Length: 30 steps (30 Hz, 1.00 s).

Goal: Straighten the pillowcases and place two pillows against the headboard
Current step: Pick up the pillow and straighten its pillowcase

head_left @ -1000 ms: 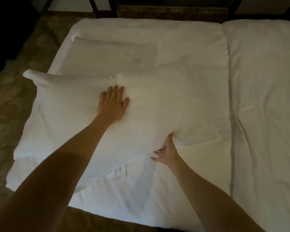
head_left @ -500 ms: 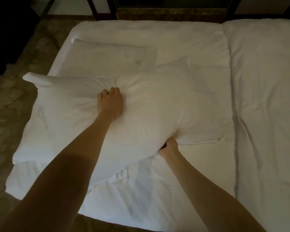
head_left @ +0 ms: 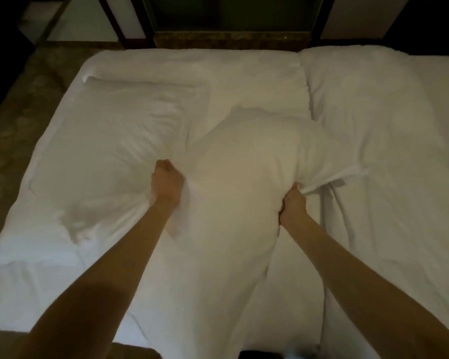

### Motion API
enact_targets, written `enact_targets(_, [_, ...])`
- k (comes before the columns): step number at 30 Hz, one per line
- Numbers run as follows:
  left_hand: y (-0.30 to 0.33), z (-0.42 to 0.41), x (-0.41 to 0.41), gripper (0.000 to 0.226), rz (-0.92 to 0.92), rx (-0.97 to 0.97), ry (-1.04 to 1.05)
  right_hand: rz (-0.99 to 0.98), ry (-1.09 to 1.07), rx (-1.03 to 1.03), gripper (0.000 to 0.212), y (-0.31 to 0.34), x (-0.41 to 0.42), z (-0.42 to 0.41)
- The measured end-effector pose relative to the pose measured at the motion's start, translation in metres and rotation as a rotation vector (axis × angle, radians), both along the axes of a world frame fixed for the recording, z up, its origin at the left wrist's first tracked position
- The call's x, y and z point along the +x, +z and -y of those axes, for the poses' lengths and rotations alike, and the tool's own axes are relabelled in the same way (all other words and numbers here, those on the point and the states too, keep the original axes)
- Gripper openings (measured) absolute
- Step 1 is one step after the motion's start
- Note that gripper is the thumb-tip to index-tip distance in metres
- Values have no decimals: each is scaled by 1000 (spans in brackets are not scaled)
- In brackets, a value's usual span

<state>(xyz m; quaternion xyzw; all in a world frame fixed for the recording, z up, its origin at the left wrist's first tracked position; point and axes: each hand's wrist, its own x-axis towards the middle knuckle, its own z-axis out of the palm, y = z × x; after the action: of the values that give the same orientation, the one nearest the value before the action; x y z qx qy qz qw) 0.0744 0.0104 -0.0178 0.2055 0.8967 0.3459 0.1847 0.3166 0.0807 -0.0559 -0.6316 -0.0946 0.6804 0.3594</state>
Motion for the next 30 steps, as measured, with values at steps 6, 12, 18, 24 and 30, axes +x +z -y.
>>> enact_targets(6, [21,-4,111,32,219,264,126,224,111,195,39,50,99,-49])
enact_targets(12, [49,-30,242,39,389,355,40,430,175,304,51,88,236,-99])
enact_targets(18, [60,-56,405,33,427,390,-8,496,233,381,49,122,393,-134])
enact_targets(24, [34,-69,534,36,367,288,20,400,366,288,24,117,507,-139])
enact_targets(30, [-17,-51,615,39,158,-123,-158,513,737,143,14,46,587,-95])
